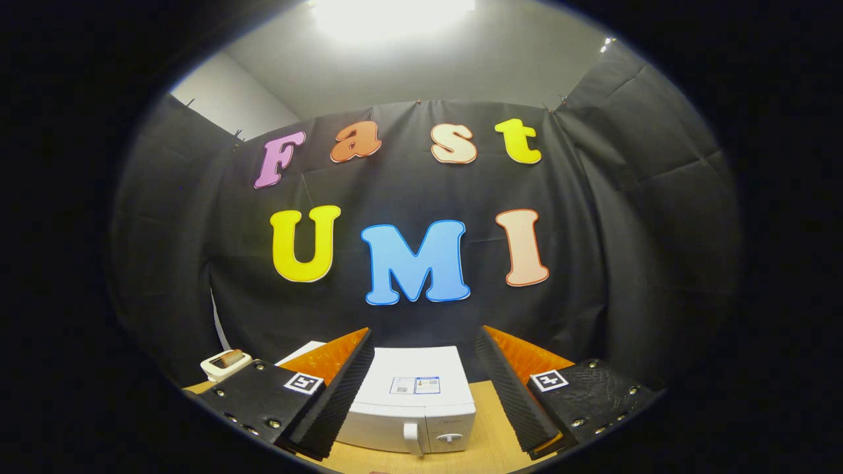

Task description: Open the microwave, put the food inside, and close the microwave door.

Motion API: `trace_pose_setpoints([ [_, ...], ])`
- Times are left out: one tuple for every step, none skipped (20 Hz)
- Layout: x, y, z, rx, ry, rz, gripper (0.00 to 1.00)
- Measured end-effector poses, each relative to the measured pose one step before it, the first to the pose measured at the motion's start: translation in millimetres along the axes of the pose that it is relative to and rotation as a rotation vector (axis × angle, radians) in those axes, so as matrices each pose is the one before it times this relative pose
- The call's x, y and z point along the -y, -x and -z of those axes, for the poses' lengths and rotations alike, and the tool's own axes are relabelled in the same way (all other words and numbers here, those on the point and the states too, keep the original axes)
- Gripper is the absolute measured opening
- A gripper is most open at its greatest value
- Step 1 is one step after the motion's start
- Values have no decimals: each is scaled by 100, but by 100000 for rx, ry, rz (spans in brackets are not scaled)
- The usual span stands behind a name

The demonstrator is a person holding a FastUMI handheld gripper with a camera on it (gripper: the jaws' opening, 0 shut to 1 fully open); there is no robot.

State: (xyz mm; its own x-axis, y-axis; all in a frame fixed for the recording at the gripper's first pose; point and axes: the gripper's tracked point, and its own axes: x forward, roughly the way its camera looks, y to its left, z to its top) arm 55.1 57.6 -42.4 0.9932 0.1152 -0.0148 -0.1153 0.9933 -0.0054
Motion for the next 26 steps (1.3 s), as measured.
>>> trace_pose_setpoints([
  [-114,68,569,789,-139,-642,99],
  [-208,60,839,693,-237,-911,99],
  [-269,25,923,1186,132,-1646,99],
  [-259,172,1267,-72,324,-1136,99],
  [34,141,1597,-699,504,-652,99],
  [61,196,1686,-1132,180,-163,99],
  [131,140,1795,-1149,201,434,97],
  [137,40,2013,-1816,487,490,97],
  [97,-40,1994,-2539,647,521,97],
  [-188,49,2127,-2262,263,-247,97],
  [-26,-295,1590,-2090,-302,281,96],
  [41,-293,1636,-2157,-741,489,95],
  [-32,-351,1218,-1833,-1437,403,95],
  [-12,-402,967,-689,-1299,716,95],
  [-14,-565,679,68,-649,767,95],
  [-164,-656,893,-328,-89,555,95],
  [-223,-754,1056,-582,472,359,96],
  [-178,-637,935,-1342,394,695,96],
  [-104,-529,901,-845,542,801,93],
  [-278,-542,658,-1264,68,385,93],
  [-380,-469,724,-799,115,3,92],
  [-266,-365,683,-1346,310,10,90],
  [-236,-418,527,-664,870,-180,87],
  [-93,-302,470,-420,1354,382,84],
  [-63,-383,583,147,792,169,74],
  [62,-291,152,824,331,1063,73],
])
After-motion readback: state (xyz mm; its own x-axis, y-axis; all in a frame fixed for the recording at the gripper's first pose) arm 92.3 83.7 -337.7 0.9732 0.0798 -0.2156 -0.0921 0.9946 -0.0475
